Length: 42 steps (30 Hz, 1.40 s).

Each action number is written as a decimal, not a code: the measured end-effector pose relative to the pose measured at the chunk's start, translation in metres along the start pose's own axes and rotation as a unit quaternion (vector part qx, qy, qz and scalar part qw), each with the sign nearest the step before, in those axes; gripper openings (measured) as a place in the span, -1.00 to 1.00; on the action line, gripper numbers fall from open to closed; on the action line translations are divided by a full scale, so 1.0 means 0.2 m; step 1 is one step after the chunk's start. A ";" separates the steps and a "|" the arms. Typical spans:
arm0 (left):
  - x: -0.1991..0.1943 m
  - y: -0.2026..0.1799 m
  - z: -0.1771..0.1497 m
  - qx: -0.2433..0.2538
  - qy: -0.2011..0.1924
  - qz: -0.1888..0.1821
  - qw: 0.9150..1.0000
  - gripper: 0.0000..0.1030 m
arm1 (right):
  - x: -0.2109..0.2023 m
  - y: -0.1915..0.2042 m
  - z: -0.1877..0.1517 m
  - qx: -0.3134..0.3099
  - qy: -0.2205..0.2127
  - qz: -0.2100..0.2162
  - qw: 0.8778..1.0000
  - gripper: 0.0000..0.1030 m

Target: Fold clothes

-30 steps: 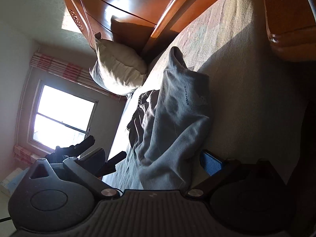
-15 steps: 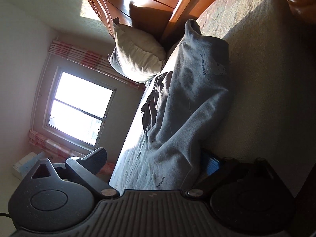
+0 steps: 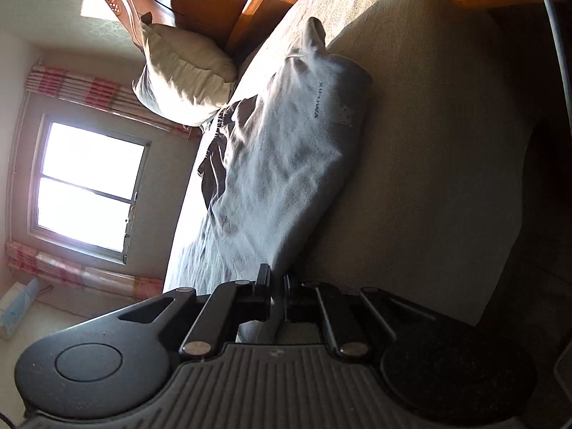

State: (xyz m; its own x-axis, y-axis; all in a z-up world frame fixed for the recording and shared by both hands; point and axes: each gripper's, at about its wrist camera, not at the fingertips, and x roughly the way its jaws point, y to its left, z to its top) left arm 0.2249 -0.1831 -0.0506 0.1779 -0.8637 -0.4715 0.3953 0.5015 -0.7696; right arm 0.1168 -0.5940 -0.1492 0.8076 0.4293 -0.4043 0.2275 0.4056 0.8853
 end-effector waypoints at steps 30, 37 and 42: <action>0.72 -0.09 0.52 0.225 0.037 0.129 0.965 0.98 | 0.13 0.37 0.15 -0.433 -0.071 -0.189 0.878 0.24; 0.85 -0.10 0.51 0.239 0.076 0.158 0.955 0.98 | 0.18 0.36 0.27 -0.406 -0.112 -0.207 0.883 0.38; 0.87 -0.11 0.61 0.224 0.060 0.172 0.957 0.95 | 0.15 0.32 0.29 -0.387 -0.102 -0.216 0.890 0.40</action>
State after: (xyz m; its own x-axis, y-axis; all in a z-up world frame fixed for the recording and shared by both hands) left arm 0.3567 -0.3511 -0.0637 0.2731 -0.6255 -0.7309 0.6827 0.6613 -0.3108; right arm 0.1880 -0.6022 -0.0904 0.8351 -0.0254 -0.5495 0.1614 0.9663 0.2006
